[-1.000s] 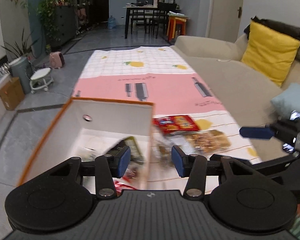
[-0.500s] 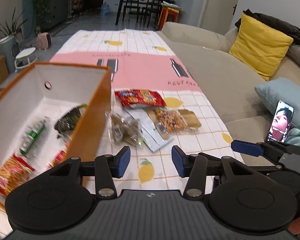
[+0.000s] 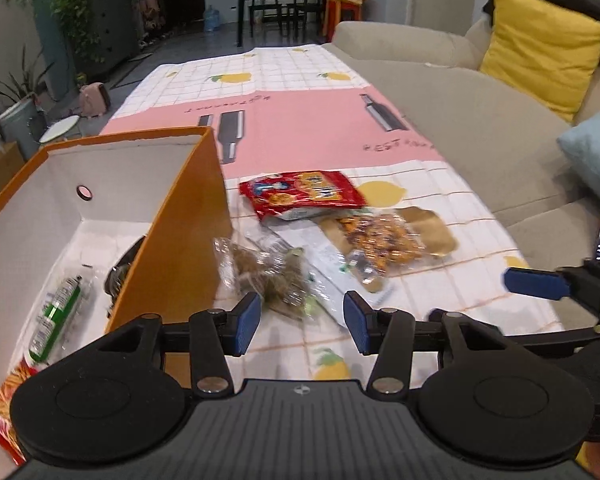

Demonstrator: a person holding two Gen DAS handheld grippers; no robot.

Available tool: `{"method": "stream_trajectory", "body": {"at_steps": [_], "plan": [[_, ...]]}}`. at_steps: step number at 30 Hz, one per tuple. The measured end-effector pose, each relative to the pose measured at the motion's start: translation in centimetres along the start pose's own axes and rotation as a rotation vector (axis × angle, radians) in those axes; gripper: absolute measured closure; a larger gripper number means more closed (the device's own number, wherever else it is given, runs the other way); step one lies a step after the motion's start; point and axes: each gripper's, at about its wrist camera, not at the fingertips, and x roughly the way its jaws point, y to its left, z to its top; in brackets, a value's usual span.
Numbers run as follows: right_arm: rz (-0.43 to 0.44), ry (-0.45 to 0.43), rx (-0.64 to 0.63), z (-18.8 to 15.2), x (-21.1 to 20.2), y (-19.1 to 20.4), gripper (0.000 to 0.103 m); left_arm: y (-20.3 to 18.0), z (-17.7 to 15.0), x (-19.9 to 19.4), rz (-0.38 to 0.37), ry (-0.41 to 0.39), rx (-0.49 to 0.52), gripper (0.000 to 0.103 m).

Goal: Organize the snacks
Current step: 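Grasp the clear nut-cluster pack with the left tool while the right tool grasps the orange peanut pack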

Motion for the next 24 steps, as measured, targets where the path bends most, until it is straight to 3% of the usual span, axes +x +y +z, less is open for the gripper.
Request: {"method": "stream_trajectory", "body": {"at_steps": [4,7,14,21,23,24], "plan": [[-0.029,0.032,0.015,0.4,1.9,-1.0,0.034,0.0,0.6,1.4,0.027,-0.012,-0.002,0.037],[-0.04,0.04,0.038,1.2,3.3,-1.7,0.039,-0.4,1.0,2.6,0.086,-0.008,0.03,0.037],[-0.084,0.022,0.035,4.0,6.5,-2.8,0.042,-0.7,1.9,5.0,0.116,0.031,0.043,0.037],[-0.056,0.055,0.077,4.9,9.0,-3.8,0.042,-1.6,1.8,6.2,0.174,0.036,0.101,0.037],[-0.036,0.057,0.094,5.0,9.2,-4.0,0.047,-1.7,1.7,6.4,0.178,0.035,0.114,0.038],[-0.018,0.06,0.111,4.9,9.2,-4.3,0.056,-1.7,1.7,6.3,0.173,0.032,0.121,0.043]]}}
